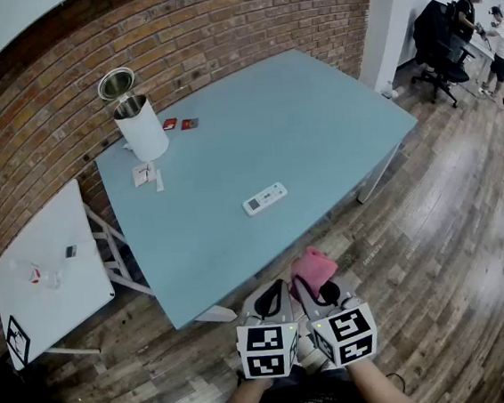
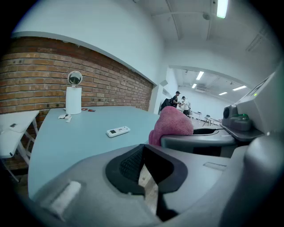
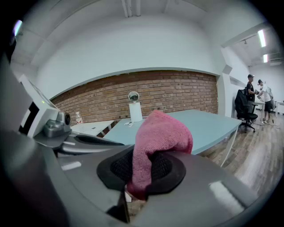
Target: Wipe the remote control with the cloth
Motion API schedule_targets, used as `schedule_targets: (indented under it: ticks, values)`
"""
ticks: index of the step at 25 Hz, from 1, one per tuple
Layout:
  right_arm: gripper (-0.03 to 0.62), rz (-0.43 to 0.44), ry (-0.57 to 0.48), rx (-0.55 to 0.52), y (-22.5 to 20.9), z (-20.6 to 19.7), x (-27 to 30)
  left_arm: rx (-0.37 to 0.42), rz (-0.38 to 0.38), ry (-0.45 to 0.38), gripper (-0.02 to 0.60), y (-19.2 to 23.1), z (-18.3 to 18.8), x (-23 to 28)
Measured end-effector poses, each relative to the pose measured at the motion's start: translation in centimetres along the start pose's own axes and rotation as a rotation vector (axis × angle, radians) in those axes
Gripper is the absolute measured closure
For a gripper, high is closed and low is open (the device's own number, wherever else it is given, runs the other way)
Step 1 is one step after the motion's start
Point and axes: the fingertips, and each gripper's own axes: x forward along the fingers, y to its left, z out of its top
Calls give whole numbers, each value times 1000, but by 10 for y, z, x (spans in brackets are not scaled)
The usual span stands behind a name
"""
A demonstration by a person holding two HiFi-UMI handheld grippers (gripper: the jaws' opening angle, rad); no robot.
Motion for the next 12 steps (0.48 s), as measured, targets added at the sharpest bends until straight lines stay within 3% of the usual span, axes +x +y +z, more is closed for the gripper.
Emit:
schedule_targets:
  ticks: [12]
  values:
    - [531,22,-30,3,1,7,14,0,5,-2,584,9,2,6]
